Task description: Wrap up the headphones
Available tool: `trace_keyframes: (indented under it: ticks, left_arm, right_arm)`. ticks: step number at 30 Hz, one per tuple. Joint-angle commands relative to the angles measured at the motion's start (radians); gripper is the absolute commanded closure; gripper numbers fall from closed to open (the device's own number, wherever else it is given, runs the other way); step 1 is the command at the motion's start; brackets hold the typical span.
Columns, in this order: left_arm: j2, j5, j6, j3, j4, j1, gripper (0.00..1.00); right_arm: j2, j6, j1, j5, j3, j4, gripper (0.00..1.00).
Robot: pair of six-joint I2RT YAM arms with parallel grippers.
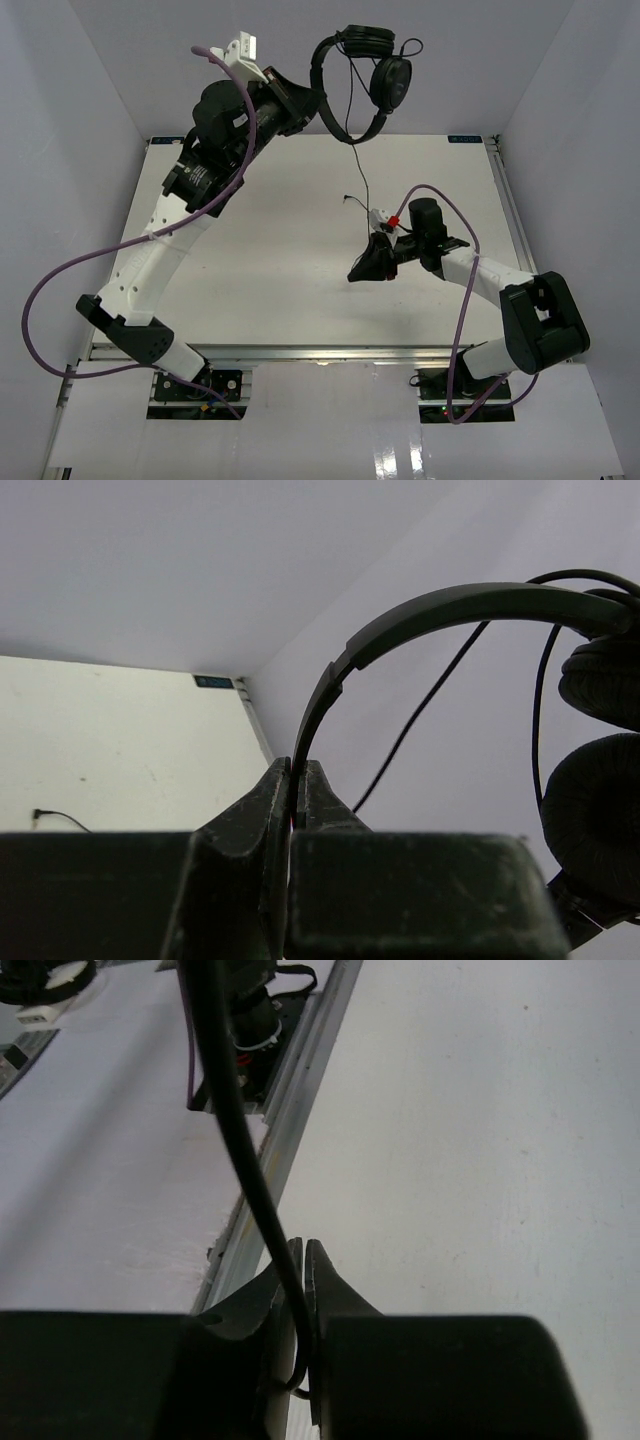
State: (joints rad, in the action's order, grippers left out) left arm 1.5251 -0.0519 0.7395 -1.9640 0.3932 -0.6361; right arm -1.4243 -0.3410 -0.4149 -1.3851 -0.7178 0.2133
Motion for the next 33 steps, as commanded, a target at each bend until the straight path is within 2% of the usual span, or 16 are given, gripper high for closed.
trace_keyframes:
  ticks: [1,4,6,10,12,14,19,23,26,33]
  left_arm:
    - [-0.115,-0.23,-0.003,0.098,-0.083,0.027,1.0]
    - [-0.16,-0.33,-0.025,0.212,-0.148,0.053,1.0]
    - [-0.158,-0.341,-0.027,0.261,-0.158,0.088,1.0]
    - [-0.134,-0.365,-0.053,0.364,-0.183,0.127,1.0]
    - [-0.112,-0.388,-0.08,0.436,-0.222,0.129,1.0]
    - [-0.087,-0.408,-0.109,0.486,-0.244,0.131,1.0]
    - [-0.035,-0.425,-0.198,0.617,-0.296,0.135,1.0]
    - [-0.019,-0.38,-0.242,0.685,-0.309,0.146,1.0]
    - [-0.021,-0.3,-0.249,0.712,-0.299,0.16,1.0]
    - [-0.077,-0.152,-0.179,0.714,-0.277,0.222,1.0]
  right_arm:
    - [0.055,-0.065,-0.005,0.156,0.008,-0.111,0.92]
    - [0.112,-0.111,-0.007,0.316,-0.008,-0.192,0.92]
    - [0.155,-0.166,-0.029,0.476,-0.034,-0.295,0.92]
    - [0.226,-0.32,-0.156,0.825,-0.094,-0.459,0.92]
    - [0.254,-0.396,-0.265,1.036,-0.134,-0.515,0.92]
    - [0.262,-0.447,-0.329,1.166,-0.179,-0.562,0.92]
    - [0.285,-0.571,-0.379,1.493,-0.285,-0.608,0.92]
    - [0.297,-0.616,-0.378,1.587,-0.352,-0.62,0.92]
    - [0.297,-0.627,-0.377,1.599,-0.358,-0.622,0.92]
    - [0.287,-0.603,-0.377,1.466,-0.24,-0.617,0.92]
